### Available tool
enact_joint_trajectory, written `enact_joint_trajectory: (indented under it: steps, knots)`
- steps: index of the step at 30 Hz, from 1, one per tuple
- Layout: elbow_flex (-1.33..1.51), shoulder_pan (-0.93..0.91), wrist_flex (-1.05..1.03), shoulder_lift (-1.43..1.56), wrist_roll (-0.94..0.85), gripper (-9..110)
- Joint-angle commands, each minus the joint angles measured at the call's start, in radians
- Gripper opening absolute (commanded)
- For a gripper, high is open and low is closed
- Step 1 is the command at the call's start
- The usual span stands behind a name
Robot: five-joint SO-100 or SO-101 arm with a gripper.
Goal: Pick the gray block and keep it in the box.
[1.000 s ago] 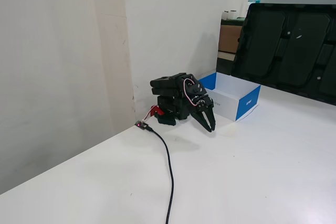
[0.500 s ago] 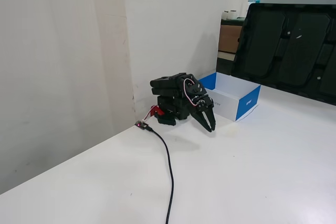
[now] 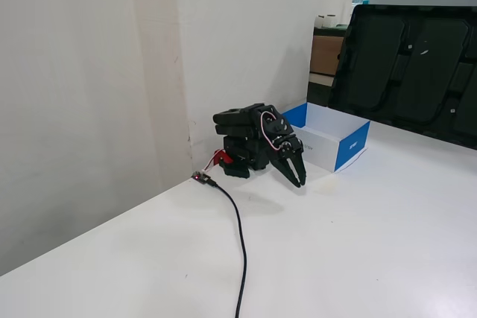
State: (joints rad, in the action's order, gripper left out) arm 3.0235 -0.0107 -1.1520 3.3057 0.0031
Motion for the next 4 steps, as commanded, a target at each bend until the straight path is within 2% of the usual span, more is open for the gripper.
enact_joint_trajectory:
  steps: [1, 4]
  knots:
    - [0.006, 0.003, -0.003, 0.123, 0.009, 0]
    - [0.006, 0.003, -0.003, 0.123, 0.009, 0]
